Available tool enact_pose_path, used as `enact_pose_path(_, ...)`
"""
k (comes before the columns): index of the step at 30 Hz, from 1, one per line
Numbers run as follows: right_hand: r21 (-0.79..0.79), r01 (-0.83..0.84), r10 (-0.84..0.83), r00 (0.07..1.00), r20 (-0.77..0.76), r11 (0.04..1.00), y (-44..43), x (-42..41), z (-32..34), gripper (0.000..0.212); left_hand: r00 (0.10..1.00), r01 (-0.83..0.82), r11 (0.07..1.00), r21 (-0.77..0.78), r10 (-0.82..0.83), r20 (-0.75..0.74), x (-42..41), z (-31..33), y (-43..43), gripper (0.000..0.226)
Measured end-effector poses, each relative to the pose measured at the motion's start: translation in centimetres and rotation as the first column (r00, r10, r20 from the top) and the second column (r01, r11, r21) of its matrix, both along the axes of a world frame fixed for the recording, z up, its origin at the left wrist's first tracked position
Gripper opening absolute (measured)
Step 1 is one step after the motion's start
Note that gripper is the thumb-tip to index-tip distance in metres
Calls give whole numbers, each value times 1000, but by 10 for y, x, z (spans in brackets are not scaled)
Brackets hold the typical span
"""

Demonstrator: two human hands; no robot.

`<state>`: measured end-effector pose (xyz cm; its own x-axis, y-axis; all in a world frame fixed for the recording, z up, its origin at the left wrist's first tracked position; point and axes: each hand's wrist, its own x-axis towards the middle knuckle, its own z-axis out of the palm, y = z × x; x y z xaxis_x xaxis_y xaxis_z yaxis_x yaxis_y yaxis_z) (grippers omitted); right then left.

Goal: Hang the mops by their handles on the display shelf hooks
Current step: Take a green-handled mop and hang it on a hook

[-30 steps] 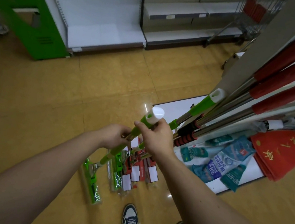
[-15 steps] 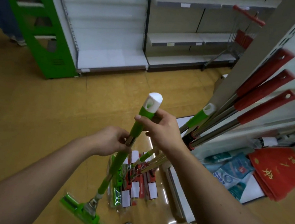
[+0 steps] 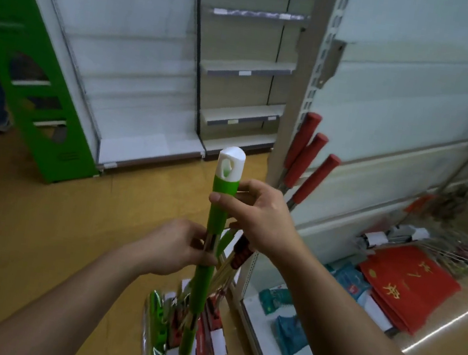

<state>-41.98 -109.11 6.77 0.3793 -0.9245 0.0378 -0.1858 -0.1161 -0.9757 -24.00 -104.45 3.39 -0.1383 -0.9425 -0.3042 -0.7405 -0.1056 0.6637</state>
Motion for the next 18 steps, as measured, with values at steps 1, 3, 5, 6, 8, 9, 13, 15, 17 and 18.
enact_pose_path(1,-15,8,-8,1000,15,1000,5,-16,5,44,1000,7,1000,-14,-7,4,-15,6,4,5)
enact_pose_path(3,-50,23,-21,999,35,998,17,-50,18,40,1000,23,999,-46,-23,-7,-47,17,11,7)
enact_pose_path(5,-98,39,-35,999,37,994,30,-85,34,34,998,48,996,-70,-50,-23,-82,31,20,6)
enact_pose_path(6,-117,49,-44,998,43,992,37,-103,42,30,998,56,995,-80,-58,-29,-100,37,24,5)
enact_pose_path(8,-143,57,-49,997,60,988,49,-140,57,17,997,66,991,-113,-69,-28,-137,50,31,7)
enact_pose_path(9,-153,64,-54,996,68,986,54,-158,64,12,997,67,989,-131,-72,-32,-155,55,35,9)
enact_pose_path(13,-162,130,-113,987,110,978,72,-226,89,11,995,67,970,-235,-83,-59,-226,71,48,11)
enact_pose_path(15,-186,159,-144,985,94,970,79,-258,102,12,990,78,956,-284,-107,-88,-262,78,52,9)
enact_pose_path(17,-207,191,-177,981,85,960,83,-288,114,16,981,69,941,-331,-125,-148,-294,85,52,10)
enact_pose_path(18,-214,208,-193,977,85,954,85,-301,121,18,975,65,935,-348,-134,-177,-309,89,50,10)
